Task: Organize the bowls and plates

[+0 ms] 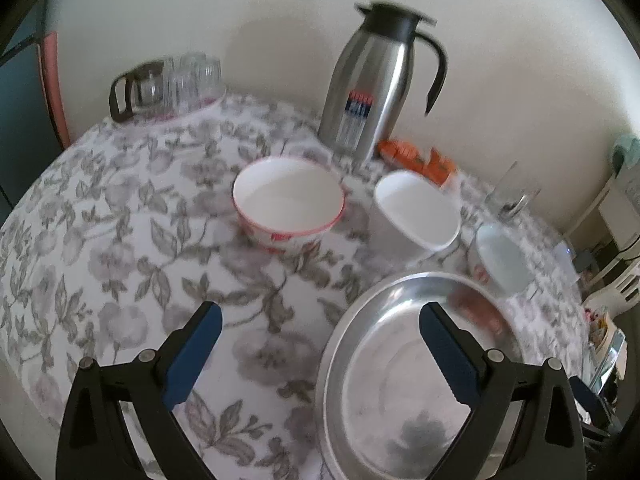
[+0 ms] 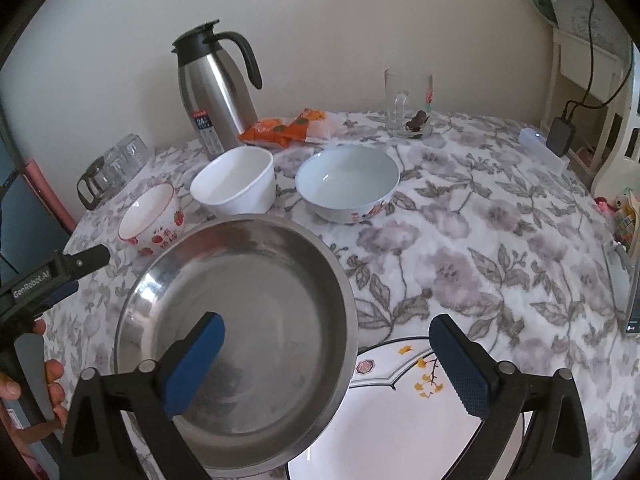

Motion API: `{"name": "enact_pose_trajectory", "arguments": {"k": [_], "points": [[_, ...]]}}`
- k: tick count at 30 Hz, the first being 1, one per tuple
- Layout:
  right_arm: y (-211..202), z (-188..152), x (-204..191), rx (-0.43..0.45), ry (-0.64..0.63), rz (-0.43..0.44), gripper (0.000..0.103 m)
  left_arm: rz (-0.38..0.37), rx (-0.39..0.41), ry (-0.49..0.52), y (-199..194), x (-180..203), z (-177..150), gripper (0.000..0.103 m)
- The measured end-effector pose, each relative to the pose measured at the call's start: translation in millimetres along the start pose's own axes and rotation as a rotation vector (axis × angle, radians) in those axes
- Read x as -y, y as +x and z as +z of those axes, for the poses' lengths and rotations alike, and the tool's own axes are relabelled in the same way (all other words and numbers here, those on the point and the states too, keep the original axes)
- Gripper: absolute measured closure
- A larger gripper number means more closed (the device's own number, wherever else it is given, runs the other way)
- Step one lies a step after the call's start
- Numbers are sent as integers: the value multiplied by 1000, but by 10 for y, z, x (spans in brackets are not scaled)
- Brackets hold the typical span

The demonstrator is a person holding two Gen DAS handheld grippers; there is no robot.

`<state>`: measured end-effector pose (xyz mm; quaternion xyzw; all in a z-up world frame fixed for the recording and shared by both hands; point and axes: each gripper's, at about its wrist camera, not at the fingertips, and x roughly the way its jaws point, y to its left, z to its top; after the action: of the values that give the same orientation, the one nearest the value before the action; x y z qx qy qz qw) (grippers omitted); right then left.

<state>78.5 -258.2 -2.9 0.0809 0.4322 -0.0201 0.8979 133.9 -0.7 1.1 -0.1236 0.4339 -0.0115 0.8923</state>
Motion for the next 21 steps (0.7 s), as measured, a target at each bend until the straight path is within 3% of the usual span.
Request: {"name": "enact_pose_trajectory", "arguments": {"k": [7,14,18,21], "points": [[-125,18,97,19,26,-1,0,-68,43,33,-151,158,-31,4],[-419,79,203,126,21,-19,0,-101,81,88,-366,404,-88,4],[-481,65,459,101,56,-58,0,-152,71,119,-493,584,-174,4],[-517,23,667,81,59,-104,0,-176,19,125,-518,758,-293,4]]}}
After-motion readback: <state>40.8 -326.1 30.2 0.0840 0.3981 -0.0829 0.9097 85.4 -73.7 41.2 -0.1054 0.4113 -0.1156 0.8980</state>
